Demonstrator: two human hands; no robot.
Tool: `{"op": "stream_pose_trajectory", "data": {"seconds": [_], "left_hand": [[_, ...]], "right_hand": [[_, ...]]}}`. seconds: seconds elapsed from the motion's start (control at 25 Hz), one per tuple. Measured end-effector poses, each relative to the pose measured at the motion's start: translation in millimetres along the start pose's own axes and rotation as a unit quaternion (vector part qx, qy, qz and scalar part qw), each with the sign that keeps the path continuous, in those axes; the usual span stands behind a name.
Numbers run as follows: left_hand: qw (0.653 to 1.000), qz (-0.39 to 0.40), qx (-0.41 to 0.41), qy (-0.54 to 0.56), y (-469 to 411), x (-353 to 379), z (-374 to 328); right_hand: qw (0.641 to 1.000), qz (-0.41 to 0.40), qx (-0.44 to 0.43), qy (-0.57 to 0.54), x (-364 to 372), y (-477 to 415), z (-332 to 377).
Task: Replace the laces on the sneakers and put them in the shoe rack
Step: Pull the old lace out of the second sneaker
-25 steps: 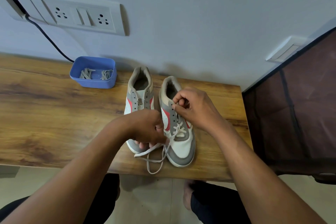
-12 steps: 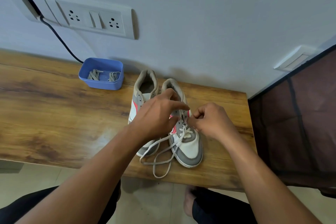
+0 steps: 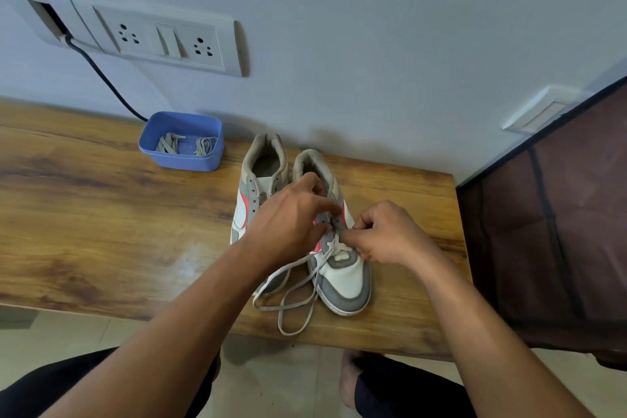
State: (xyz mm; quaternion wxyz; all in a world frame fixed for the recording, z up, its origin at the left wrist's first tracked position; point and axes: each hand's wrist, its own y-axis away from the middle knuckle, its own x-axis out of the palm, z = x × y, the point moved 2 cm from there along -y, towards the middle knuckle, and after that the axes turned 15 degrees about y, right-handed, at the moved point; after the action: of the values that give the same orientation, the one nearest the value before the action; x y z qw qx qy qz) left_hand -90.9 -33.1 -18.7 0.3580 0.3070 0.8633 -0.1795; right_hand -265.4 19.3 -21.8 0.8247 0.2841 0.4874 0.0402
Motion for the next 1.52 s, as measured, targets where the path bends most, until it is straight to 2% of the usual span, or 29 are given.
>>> {"op": "stream_pose_trajectory", "data": {"seconds": [0.48,0.68,0.88,0.96,1.04,1.16,1.36,1.52], "left_hand": [[1.0,-0.008,0.003,0.017,-1,1,7],[0.999,-0.009,0.0,0.033,-1,2,10],[0.999,-0.008,0.0,0.042,-2,3,11],[0.999,-0.008,-0.002,0.046,-2,3,12],[0.999,-0.011,-0.001,0.047,-2,3,12],[0.999,-0.008,0.0,0.053,-2,2,12],[0.999,-0.01,-0.002,0.052,-1,2,12],[0.998,-0.01,-0.006,0.057,-2,3,12]], "right_hand": [[0.997,-0.05,-0.009,0.05,-5,8,6],[0.996,-0.089,-0.005,0.015,-17,3,-6],[0.995,-0.087,-0.054,-0.002,-13,5,1],[0.994,-0.104,-0.034,-0.009,-23,1,-7],[0.995,-0.093,-0.023,-0.025,-26,-1,-14],[0.996,-0.062,-0.058,-0.025,-14,1,-6],[0.995,-0.081,-0.041,-0.049,-25,-4,-16],[0.996,-0.044,-0.081,-0.023,-12,0,-4]]}}
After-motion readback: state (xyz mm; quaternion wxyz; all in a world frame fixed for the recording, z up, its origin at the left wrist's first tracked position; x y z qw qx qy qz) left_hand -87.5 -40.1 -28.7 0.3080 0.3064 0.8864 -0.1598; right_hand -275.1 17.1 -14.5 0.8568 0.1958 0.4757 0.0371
